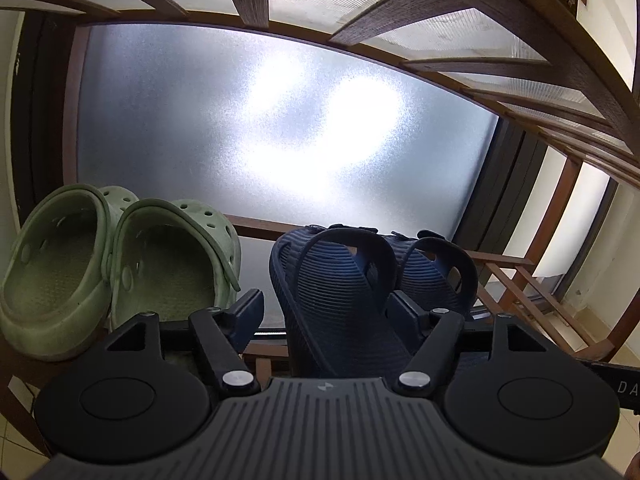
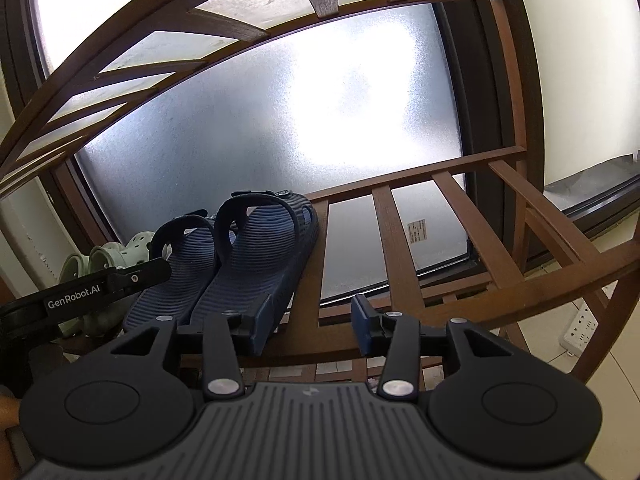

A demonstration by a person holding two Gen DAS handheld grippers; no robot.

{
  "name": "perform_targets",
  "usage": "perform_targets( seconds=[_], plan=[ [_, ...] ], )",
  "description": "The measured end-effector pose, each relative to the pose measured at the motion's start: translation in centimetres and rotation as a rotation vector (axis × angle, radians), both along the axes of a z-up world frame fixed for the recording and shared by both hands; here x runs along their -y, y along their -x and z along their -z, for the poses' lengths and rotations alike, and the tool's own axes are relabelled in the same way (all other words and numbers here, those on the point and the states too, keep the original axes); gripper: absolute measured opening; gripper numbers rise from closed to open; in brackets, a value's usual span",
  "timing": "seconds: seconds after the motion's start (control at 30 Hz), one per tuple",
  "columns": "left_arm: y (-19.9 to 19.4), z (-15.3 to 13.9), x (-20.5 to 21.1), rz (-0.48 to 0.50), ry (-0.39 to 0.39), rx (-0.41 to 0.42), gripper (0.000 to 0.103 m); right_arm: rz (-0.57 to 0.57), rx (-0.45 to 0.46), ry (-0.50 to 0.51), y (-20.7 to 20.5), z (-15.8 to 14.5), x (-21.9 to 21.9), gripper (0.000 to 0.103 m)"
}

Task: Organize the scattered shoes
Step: 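Lower the navy blue slides onto the top shelf beside the clogs, then open both grippers and pull them back from the slides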

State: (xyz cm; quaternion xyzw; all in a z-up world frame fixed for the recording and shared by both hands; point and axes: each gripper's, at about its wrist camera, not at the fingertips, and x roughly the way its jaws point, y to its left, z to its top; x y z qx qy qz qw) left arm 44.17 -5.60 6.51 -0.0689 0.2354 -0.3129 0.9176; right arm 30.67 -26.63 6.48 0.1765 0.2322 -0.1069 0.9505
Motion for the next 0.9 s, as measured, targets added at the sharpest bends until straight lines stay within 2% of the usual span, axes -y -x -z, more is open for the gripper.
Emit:
perform_targets(
  seconds=[0.3,0.47,0.67,0.77,0.9],
  plan=[
    [1.7,1.0,-0.9,0.014,0.023,-0.06,0.074,0.002,-0.032,-0.001,3.4,1.2,-0.3,0.069],
    [4.4,1.4,-1.2,0.046,0.018,-0.02,0.076,0.001,-0.059,0.01,5.1,2.6,-0.7,0.08],
    [7.1,1.9,-1.3,0.084,0.0,0.031,0.082,-0.005,-0.082,0.019,7.0,4.3,-1.2,0.087],
    [8.6,2.8,-1.1,0.106,-0.024,0.067,0.082,-0.006,-0.091,0.021,7.8,5.1,-1.4,0.088],
    [10.0,4.3,-0.9,0.132,-0.043,0.061,0.082,-0.004,-0.115,0.011,9.1,6.8,-1.5,0.091]
  ],
)
